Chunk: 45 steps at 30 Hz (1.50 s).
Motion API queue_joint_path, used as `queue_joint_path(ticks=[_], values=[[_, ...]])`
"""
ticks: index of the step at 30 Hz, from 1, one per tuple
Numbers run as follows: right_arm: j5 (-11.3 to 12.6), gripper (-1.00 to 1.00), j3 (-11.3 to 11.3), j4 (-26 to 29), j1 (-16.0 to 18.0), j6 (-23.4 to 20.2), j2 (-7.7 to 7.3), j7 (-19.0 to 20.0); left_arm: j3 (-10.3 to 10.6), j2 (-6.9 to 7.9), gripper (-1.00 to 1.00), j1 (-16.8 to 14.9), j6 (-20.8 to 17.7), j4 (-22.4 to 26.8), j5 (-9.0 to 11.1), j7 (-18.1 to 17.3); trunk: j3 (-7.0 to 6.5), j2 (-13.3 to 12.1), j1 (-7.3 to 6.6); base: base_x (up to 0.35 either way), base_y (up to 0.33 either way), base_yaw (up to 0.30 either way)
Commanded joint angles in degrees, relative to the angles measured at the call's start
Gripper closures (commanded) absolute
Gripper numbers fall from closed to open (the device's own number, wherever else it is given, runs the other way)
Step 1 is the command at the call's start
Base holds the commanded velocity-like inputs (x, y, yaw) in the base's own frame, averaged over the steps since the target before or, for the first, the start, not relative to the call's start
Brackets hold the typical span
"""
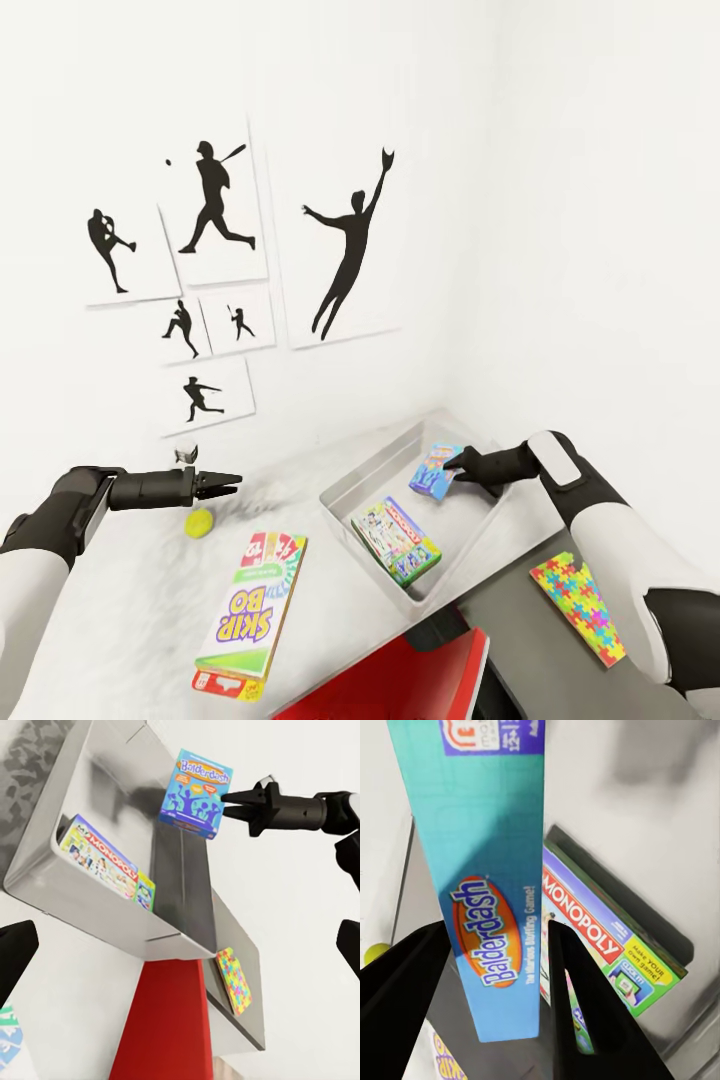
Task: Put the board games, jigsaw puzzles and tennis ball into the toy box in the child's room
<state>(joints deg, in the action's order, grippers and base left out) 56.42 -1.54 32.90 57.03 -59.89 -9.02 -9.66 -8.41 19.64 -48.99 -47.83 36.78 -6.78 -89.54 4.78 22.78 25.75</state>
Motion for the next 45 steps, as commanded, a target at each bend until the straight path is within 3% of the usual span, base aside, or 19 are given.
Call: queue_joint_path(ticks=[1,15,29,30,45], values=[[0.53,1.0,-0.15,0.05,0.23,-0.11,-0.04,-0.54,-0.21,-0.04,-1.0,-0.06,-0.6,0.05,-0.6,-0.46,0.23,0.14,0.04,0.0,0.0,0.0],[0.53,1.0,-0.04,0.05,0.54,-0.11,0.17,-0.54,-0.21,-0.07,-1.0,-0.06,-0.6,0.05,-0.6,-0.46,1.51,0.14,0.04,0.0,0.0,0.0],[0.53,1.0,-0.04,0.05,0.54,-0.11,0.23,-0.54,-0.24,-0.04,-1.0,-0.06,-0.6,0.05,-0.6,-0.46,1.63,0.14,0.04,0.0,0.0,0.0],[0.53,-1.0,-0.04,0.05,0.54,-0.11,0.23,-0.52,-0.25,-0.04,-1.0,-0.06,-0.6,0.05,-0.6,-0.46,1.63,0.14,0.04,0.0,0.0,0.0],[0.45,-1.0,-0.04,0.38,0.54,-0.11,0.15,-0.54,-0.22,-0.04,-1.0,-0.06,-0.6,0.05,-0.6,-0.46,1.63,0.14,0.04,0.0,0.0,0.0]])
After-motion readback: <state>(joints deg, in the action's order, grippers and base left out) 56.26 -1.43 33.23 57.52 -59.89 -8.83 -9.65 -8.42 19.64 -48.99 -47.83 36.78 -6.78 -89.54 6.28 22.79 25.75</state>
